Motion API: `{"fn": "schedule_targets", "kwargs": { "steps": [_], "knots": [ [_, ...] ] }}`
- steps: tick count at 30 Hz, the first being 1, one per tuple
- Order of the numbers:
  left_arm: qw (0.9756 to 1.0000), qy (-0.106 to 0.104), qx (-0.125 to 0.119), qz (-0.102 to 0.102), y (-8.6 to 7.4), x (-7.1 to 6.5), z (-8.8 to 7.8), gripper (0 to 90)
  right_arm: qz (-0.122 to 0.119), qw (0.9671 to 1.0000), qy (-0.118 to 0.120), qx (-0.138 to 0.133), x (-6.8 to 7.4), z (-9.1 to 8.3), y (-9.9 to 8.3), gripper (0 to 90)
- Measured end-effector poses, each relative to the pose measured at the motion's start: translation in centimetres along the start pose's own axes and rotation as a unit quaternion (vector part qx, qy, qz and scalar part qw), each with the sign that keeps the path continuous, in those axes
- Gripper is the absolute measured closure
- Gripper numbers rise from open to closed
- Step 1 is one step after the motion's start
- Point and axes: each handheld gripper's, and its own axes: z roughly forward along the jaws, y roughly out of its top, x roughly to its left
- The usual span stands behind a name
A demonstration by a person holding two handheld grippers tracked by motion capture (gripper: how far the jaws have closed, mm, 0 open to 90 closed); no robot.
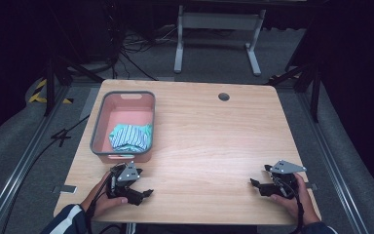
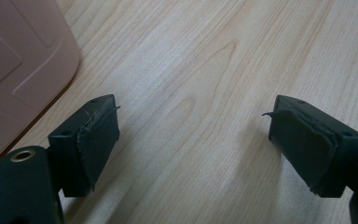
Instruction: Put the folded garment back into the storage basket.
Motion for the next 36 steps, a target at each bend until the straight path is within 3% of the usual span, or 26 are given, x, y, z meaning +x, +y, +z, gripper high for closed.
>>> {"fn": "schedule_targets", "kwargs": {
  "steps": [2,23,36],
  "knots": [
    [1.0,0.0,0.0,0.001,0.01,0.0,0.01,14.8,0.017,0.9998,0.01,0.006,-0.41,0.12,0.03,18.7],
    [1.0,0.001,0.002,0.003,0.03,0.05,0.0,14.6,0.019,0.9998,0.008,0.006,-0.41,0.17,0.06,17.9],
    [0.9998,0.014,0.012,-0.01,0.16,0.2,0.18,6.7,0.018,0.9998,0.008,0.007,-0.5,0.27,0.12,16.3]
  ]
}}
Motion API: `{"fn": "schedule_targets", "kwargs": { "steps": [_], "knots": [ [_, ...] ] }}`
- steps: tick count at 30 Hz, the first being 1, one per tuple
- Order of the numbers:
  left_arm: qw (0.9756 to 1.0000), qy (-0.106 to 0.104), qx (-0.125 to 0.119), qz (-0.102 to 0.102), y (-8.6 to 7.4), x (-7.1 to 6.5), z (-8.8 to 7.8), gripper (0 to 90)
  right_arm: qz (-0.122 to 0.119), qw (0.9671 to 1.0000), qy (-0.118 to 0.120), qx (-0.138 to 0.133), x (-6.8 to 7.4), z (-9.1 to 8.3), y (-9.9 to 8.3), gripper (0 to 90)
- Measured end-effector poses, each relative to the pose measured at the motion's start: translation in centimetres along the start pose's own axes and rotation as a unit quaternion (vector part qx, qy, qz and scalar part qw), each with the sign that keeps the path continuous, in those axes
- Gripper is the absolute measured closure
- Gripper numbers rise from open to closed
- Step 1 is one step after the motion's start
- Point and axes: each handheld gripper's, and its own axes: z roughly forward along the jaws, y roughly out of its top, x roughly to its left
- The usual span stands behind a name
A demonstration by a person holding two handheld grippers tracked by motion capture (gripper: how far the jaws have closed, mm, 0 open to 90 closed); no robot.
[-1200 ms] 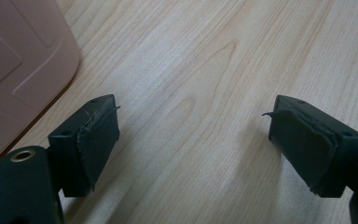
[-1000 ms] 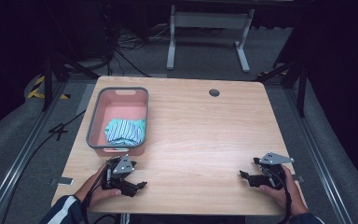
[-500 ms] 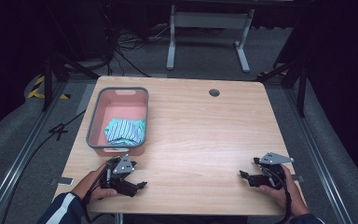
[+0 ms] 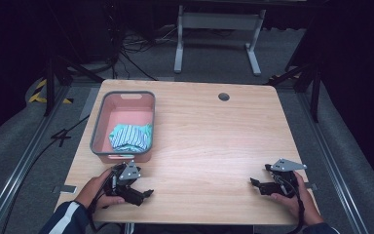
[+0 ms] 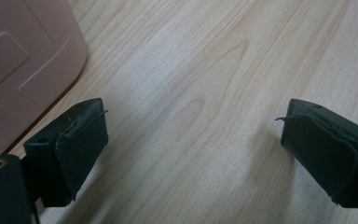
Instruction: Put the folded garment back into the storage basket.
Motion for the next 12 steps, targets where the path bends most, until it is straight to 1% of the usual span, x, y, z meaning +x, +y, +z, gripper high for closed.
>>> {"fn": "schedule_targets", "kwargs": {
  "steps": [1,3,4,12],
  "knots": [
    [1.0,0.001,-0.001,-0.003,0.0,-0.01,0.04,6.1,0.0,1.0,0.0,0.0,0.0,0.0,0.0,16.3],
    [1.0,0.002,0.0,-0.001,0.03,0.04,0.07,5.3,0.0,1.0,0.0,0.0,0.0,0.0,0.0,16.3],
    [1.0,-0.001,-0.001,-0.004,0.03,0.03,0.14,4.9,0.0,1.0,0.0,0.0,0.0,0.0,0.0,16.3],
    [1.0,-0.001,-0.001,-0.004,0.04,0.04,0.14,4.4,0.0,1.0,0.0,0.0,0.0,0.0,0.0,16.3]
  ]
}}
